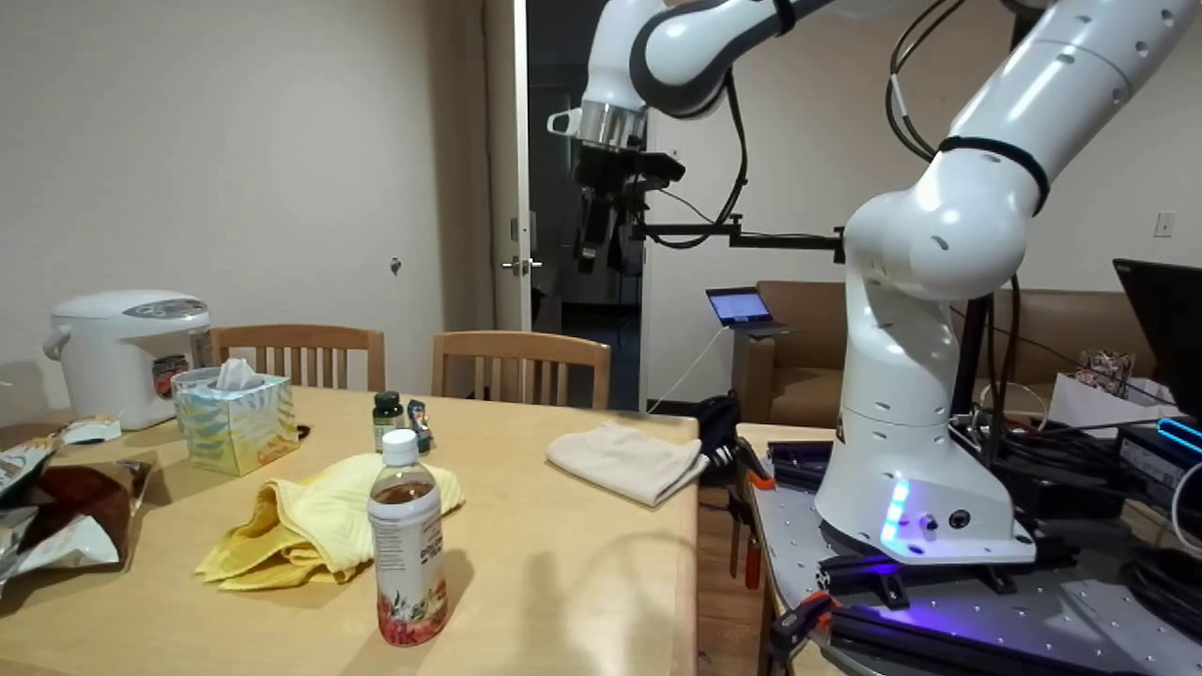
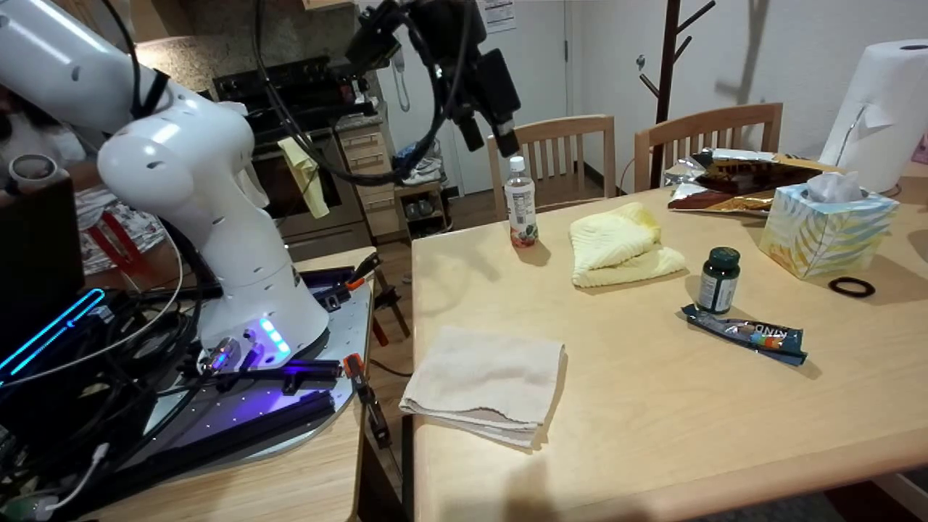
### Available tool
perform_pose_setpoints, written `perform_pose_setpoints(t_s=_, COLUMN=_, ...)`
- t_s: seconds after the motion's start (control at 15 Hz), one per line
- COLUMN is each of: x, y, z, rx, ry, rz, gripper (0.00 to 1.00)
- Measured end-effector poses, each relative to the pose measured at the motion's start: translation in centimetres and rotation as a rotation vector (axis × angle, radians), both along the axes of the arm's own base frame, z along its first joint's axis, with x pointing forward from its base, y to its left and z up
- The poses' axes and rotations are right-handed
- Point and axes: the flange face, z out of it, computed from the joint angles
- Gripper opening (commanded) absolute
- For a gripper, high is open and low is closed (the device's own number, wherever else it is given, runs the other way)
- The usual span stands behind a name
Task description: Move the smaller bottle to the left and shift the bigger bottle to the right near the smaller one
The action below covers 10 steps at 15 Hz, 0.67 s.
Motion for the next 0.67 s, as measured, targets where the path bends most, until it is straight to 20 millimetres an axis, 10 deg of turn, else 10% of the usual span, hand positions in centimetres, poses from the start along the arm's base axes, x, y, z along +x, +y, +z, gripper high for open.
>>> perform_pose_setpoints(t_s=0.67, x=10.6, y=-0.1, z=0.0, rx=0.044, ry=0.236, rz=0.110, gripper=1.00)
